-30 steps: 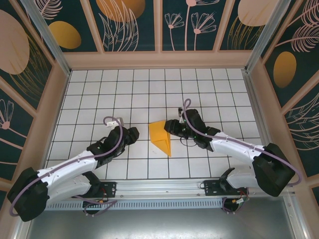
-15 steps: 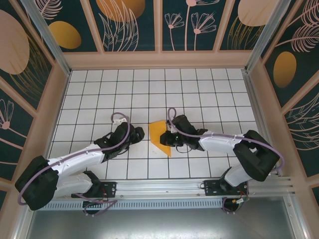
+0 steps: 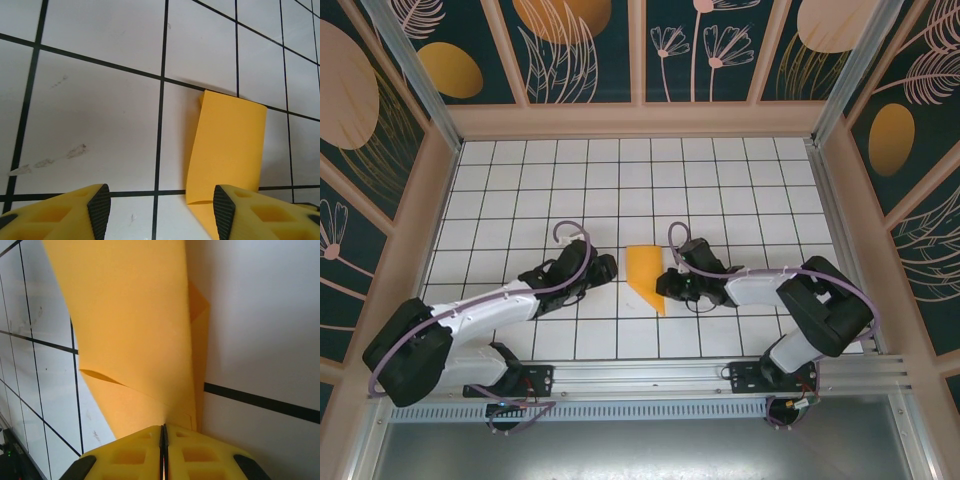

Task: Fold a paper plane with a square sheet of paper (pick it up from the middle)
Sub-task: Fold the wing for the fifth time at the center of the table.

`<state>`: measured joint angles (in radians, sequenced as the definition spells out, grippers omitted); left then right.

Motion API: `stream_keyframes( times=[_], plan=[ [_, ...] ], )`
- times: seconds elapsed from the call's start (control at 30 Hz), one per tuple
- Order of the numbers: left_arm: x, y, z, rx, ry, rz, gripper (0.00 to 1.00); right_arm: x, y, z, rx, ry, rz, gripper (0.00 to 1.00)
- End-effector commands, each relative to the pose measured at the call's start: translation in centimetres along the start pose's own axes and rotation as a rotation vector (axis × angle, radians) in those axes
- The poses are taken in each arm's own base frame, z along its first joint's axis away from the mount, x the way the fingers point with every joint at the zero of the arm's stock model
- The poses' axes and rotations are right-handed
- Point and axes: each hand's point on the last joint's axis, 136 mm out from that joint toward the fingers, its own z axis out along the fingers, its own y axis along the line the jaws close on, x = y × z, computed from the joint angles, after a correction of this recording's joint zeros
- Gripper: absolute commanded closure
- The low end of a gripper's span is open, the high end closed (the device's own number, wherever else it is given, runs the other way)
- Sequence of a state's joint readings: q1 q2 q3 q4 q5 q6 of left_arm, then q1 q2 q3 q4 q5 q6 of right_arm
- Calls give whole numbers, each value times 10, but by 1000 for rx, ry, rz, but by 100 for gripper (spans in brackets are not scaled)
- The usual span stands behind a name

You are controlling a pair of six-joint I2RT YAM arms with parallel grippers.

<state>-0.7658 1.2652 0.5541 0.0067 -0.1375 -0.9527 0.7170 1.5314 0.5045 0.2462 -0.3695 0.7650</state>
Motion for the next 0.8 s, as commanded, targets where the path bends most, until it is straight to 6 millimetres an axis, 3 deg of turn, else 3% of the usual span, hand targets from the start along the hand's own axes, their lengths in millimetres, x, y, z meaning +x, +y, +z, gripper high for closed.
stream_keyframes(
  times=[0.0, 0.2, 0.53, 0.77],
  plan=[
    [-5, -20, 1, 58, 4, 17, 41, 1, -7, 4, -17, -3, 22, 88],
    [6, -37, 13, 124, 82, -4, 37, 9, -23, 6, -17, -1, 82, 88],
    [27, -62, 43, 209, 216, -30, 34, 15, -34, 2, -60, -3, 128, 88],
    [30, -55, 61, 186, 249, -63, 34, 18, -43, 1, -44, -1, 130, 88]
  ],
)
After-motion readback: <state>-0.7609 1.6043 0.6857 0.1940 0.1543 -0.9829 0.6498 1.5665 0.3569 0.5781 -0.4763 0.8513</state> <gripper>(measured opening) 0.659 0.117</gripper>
